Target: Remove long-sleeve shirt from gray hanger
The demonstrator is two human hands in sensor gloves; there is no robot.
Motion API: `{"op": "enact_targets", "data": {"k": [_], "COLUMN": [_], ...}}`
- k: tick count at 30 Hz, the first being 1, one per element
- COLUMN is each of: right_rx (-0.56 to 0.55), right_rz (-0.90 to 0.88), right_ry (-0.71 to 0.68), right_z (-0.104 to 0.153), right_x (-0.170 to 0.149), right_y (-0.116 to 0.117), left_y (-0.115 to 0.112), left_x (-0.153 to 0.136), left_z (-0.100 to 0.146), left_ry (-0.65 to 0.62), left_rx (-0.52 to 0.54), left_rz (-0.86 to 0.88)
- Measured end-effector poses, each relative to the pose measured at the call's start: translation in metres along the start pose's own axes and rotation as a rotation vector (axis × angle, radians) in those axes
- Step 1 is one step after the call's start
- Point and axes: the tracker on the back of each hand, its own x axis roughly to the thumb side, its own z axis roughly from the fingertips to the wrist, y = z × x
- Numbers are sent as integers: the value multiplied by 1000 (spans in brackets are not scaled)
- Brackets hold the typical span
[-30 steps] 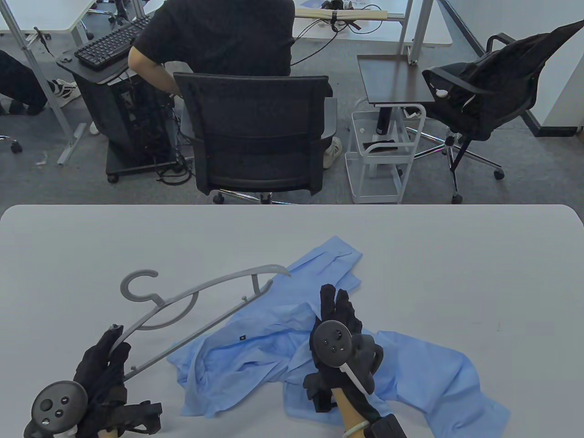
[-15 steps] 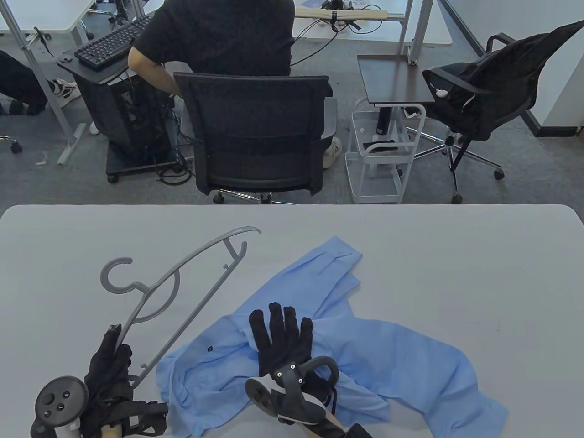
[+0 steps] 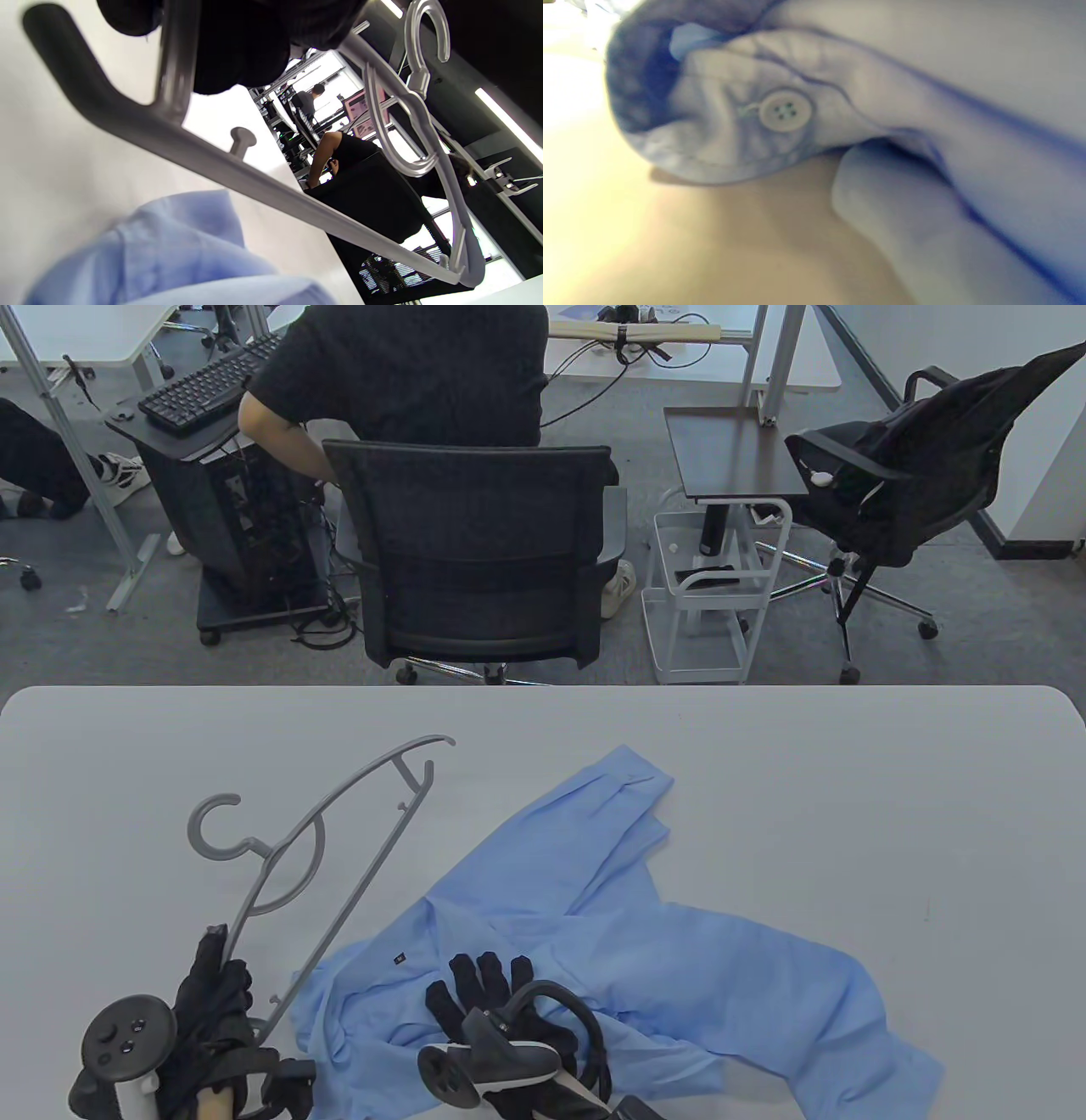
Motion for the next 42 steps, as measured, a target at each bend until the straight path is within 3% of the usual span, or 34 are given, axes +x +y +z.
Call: {"op": "enact_targets", "data": {"k": [9, 22, 28, 32, 38, 42], "right_rx": [-23, -71, -97, -140, -338, -489], "right_rz": [-5, -7, -5, -35, -210, -388], "right_ry": [-2, 3, 48, 88, 296, 442], "right_z": [2, 6, 7, 11, 29, 39], "right_x": [-1, -3, -7, -15, -47, -67], "right_y": [-5, -16, -21, -29, -57, -67], "left_y": [-15, -19, -18, -28, -67, -87], "left_x": [-12, -15, 14, 39, 109, 128], "left_z": [-8, -8, 4, 15, 44, 47], "left_ry": [105, 109, -76, -206, -490, -493], "left_rx": [-47, -53, 94, 78, 69, 40], "left_rz": [-213, -238, -391, -404, -529, -481]}}
